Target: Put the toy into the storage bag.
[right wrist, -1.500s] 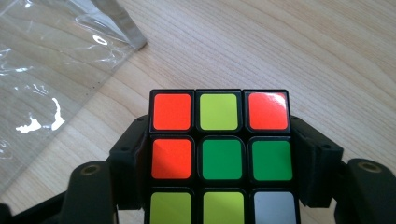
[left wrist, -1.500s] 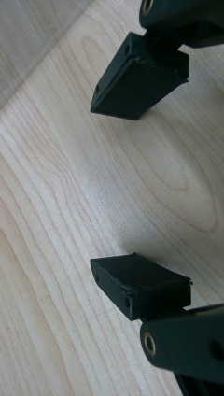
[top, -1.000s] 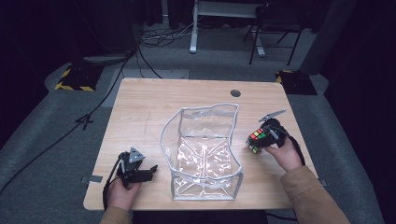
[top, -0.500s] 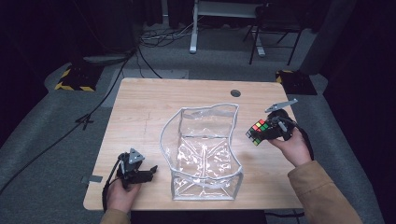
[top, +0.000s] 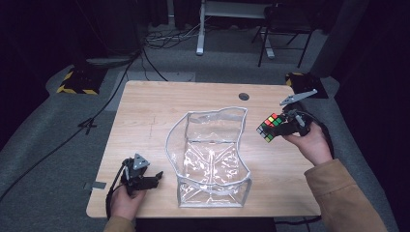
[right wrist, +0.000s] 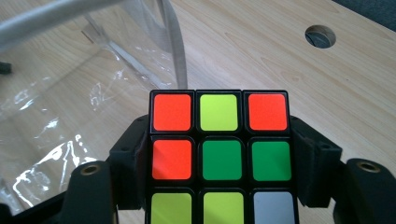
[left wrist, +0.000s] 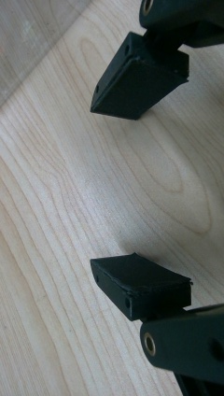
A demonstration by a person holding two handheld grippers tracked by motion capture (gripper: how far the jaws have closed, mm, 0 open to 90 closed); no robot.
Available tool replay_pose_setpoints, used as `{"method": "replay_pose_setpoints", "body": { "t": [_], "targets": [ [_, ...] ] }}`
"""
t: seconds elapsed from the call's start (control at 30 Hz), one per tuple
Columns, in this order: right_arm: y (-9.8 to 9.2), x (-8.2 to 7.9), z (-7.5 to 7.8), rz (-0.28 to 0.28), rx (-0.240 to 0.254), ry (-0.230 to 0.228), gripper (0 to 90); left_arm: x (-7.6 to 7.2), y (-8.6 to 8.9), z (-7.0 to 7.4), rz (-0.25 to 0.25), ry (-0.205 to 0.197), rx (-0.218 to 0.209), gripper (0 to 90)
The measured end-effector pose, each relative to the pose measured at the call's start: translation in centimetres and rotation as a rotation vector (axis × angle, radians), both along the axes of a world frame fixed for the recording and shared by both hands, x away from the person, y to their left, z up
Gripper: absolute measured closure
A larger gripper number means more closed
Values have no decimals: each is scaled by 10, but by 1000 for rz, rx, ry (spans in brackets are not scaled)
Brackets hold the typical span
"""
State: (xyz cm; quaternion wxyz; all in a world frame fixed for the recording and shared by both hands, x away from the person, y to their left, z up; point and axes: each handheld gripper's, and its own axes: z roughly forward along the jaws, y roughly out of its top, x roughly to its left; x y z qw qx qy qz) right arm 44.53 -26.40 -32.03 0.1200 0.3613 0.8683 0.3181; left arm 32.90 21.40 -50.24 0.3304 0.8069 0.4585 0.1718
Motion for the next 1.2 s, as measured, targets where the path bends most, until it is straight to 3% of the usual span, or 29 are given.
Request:
{"method": "replay_pose_setpoints", "body": {
  "t": [0.33, 0.47, 0.67, 0.77, 0.93, 1.2],
  "targets": [
    [1, -10, 27, 25, 0, -26, 339, 0, 0, 0, -3, 1, -2, 223],
    [7, -14, 39, 61, -45, -36, 339, -2, 1, 0, 6, -5, 0, 223],
    [12, -24, 67, 86, -17, -56, 339, -4, 1, 0, 14, -1, 1, 223],
    [13, -24, 73, 95, -21, -70, 339, -4, 1, 0, 13, 0, 1, 223],
    [23, -27, 86, 90, 18, -72, 339, -1, 1, 0, 18, 1, -2, 217],
    [50, -32, 100, 124, 1, -83, 339, 2, 1, 0, 18, 1, -4, 208]
  ]
}}
